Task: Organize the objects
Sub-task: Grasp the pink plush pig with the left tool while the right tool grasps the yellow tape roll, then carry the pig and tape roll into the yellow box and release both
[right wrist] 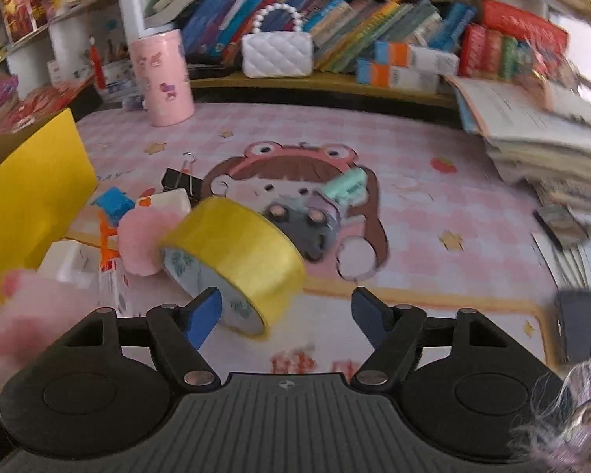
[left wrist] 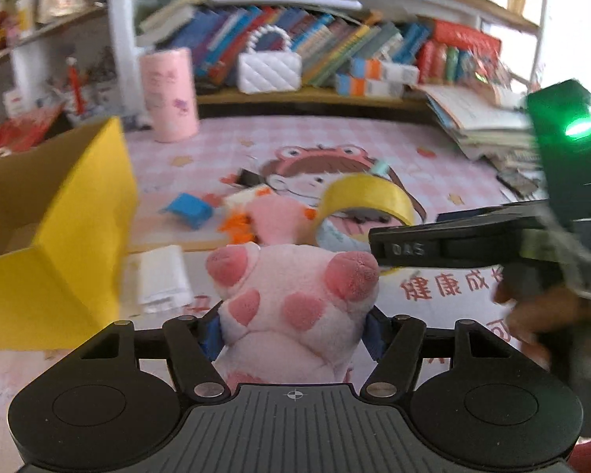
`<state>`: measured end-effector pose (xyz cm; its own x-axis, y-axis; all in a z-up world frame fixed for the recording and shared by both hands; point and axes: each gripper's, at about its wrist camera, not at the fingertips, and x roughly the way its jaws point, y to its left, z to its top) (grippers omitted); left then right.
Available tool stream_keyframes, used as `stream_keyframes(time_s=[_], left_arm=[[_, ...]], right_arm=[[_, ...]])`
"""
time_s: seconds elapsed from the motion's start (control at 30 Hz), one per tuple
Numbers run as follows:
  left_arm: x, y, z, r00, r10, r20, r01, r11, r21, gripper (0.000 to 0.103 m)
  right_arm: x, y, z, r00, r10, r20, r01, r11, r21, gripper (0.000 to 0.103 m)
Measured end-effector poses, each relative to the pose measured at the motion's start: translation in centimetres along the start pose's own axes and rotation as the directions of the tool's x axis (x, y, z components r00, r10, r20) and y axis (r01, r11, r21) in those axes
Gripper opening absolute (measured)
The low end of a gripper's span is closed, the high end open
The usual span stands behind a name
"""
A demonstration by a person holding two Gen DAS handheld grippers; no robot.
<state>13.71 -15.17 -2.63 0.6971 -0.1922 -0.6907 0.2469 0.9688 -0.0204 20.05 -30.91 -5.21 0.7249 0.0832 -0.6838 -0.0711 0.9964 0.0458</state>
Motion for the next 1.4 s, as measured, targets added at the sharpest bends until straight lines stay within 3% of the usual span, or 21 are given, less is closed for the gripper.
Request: stream_keyframes(time_s=[0.23,0.27,0.4,0.6,0.77,1.03,1.4], left_arm=[[-3.2,3.5,-0.9,0.997,0.077,0.025,-0.073,0.989,-0.132,0.066],[-3.4,4.0,-1.0,0.996,0.090,0.027,-0.085,0.984,-0.154,0.066],[-3.9,6.0,-1.5,0.992,0.120,0.029,-0.109,0.964,-0.242,0.066],[-4.4,8.1,-2.2,0.992,0.120,0.040,-0.103,0.947,-0.303,0.066],[-5.5,9.9,-2.5,0.991,0.114,0.070,-0.086,0.946,-0.312,0.066],[-8.5,14.3,-4.6,0.987,0.121,0.105,-0.082,0.945,-0.315,0.066],[-12.7,21.6,-8.9,0.987,0.141,0.082,-0.103,0.928,-0.357,0.066]], right_arm=[[2.3,0.5,0.7,0.998,-0.052,0.028,0.053,0.998,-0.019,0.026],[2.2,0.3,0.7,0.998,-0.050,0.030,0.051,0.999,-0.002,0.018],[0.9,-0.5,0.7,0.999,-0.039,0.028,0.037,0.997,0.064,0.010],[-3.6,0.3,0.6,0.998,0.006,0.068,-0.015,0.992,0.125,0.008],[-6.7,3.5,-0.1,0.993,0.114,0.023,-0.116,0.978,0.175,0.008],[-9.4,13.0,-2.4,0.978,0.207,-0.006,-0.207,0.978,0.008,0.008],[-11.0,22.9,-5.2,0.974,0.215,-0.068,-0.218,0.975,-0.049,0.009]])
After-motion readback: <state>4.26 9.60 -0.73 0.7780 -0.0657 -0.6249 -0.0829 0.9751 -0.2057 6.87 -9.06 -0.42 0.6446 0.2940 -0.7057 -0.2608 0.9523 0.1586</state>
